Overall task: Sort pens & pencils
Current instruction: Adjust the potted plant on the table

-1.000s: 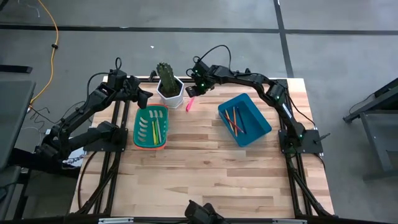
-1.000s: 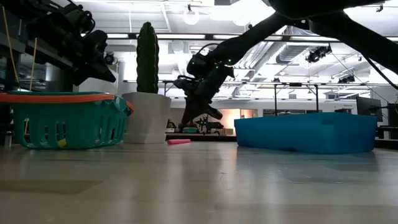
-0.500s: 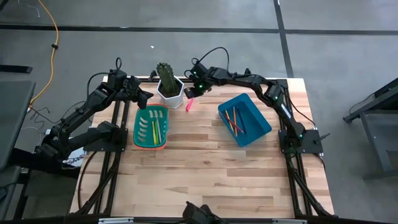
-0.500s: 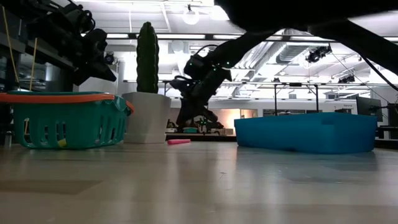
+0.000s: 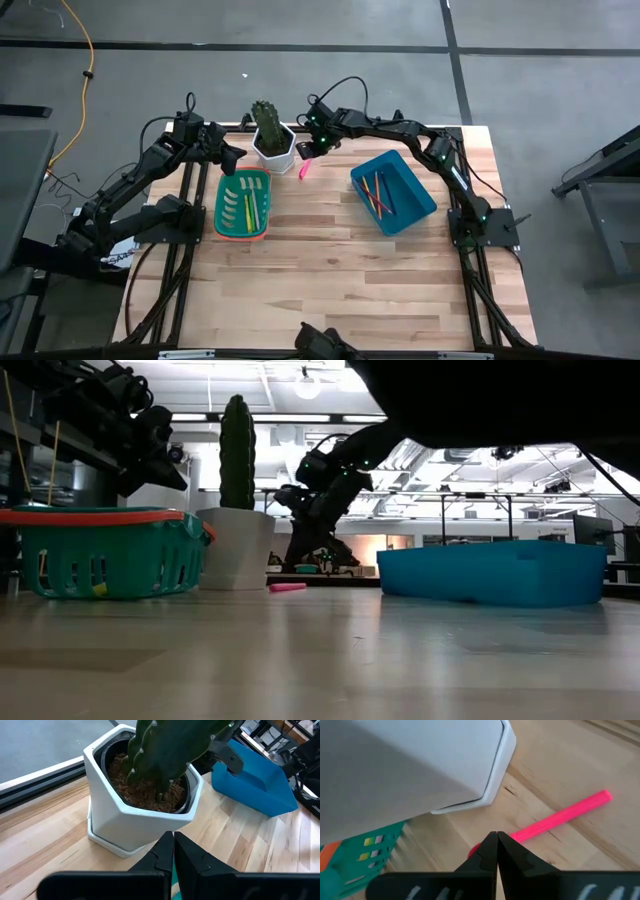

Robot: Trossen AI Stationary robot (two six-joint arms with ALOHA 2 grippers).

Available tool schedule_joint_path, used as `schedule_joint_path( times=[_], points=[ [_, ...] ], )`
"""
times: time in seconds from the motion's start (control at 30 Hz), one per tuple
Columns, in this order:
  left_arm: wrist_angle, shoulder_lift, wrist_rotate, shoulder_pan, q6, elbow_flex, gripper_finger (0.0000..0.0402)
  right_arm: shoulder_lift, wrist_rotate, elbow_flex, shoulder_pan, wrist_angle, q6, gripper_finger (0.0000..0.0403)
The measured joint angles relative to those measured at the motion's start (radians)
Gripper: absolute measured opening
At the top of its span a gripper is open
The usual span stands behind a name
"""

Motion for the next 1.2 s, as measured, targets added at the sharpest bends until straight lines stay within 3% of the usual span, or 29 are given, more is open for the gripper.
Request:
schedule_joint_path(
  times=[0.4, 0.9, 1.2],
  points=[
    [0.000, 0.000, 0.003, 0.000, 0.000, 0.000, 0.0003, 0.000, 0.000, 0.000, -0.006, -0.008, 0.025, 0.0000],
    [0.000, 0.000, 0.006, 0.000, 0.000, 0.000, 0.0003, 0.002, -0.087, 0.000, -0.013, -0.024, 0.075, 0.0000],
    [0.001, 0.000, 0.064, 0.000, 0.001, 0.000, 0.0003, 0.003, -0.123, 0.000, -0.013, -0.031, 0.064, 0.0000]
  ],
)
